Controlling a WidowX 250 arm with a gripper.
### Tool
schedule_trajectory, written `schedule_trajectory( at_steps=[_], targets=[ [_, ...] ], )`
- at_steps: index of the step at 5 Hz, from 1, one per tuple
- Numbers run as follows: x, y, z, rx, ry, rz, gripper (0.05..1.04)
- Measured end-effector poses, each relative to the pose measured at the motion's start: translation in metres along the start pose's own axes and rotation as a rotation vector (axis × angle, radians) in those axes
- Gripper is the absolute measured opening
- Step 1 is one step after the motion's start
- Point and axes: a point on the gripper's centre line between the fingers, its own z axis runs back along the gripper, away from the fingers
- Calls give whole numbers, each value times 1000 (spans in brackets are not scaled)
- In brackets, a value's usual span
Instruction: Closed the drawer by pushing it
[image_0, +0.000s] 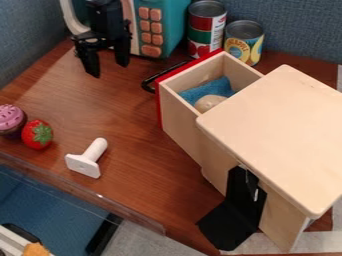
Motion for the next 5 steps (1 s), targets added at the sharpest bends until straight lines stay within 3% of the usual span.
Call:
schedule_trajectory(
  at_steps=[2,5],
  targets=[
    [31,23,-18,-35,-9,-90,1000],
    [71,13,-44,-71,-18,-183,999]
  ],
)
